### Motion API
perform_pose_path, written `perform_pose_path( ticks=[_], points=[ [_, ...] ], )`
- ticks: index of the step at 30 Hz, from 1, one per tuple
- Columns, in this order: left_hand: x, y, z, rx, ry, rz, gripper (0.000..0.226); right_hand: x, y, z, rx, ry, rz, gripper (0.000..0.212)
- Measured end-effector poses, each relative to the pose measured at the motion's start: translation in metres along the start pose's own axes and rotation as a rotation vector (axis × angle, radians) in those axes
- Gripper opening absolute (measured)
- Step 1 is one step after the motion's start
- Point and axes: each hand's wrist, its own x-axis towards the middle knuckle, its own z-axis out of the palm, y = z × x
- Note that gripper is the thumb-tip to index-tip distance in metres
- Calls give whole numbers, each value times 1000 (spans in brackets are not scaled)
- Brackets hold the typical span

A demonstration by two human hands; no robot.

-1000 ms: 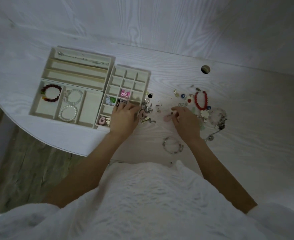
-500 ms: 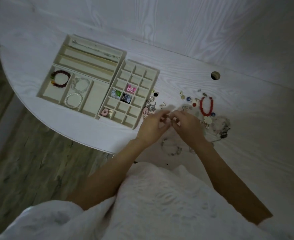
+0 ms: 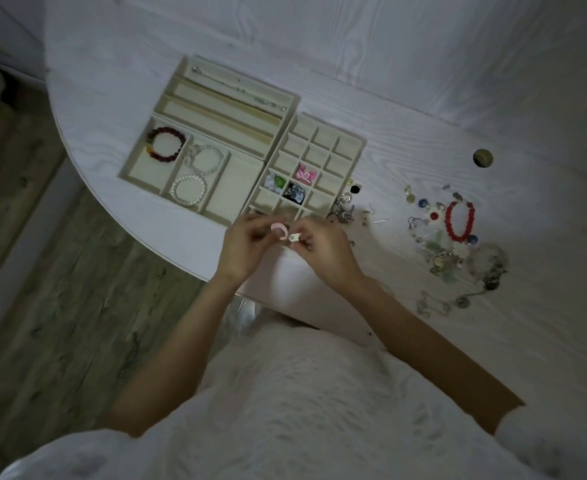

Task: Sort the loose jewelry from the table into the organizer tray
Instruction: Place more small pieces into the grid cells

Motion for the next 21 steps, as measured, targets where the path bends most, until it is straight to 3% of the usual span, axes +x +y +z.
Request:
perform_pose_path(
  ticks=[5, 8, 13, 16, 21],
  points=[
    [26, -8, -20, 265, -91, 165, 36, 19, -8, 26, -41, 67, 78, 11],
    [35, -10, -23, 334, -110, 178, 28, 20, -8, 33, -46, 85, 110, 13],
    [38, -19, -22, 530, -79, 494, 22, 18, -6, 29, -90, 84, 111, 22],
    [37, -26, -30, 617, -3, 605, 17, 11, -4, 24, -199, 116, 56, 15],
    [32, -27, -33, 809, -101, 663, 29, 8, -8, 24, -493, 136, -99, 11]
  ],
)
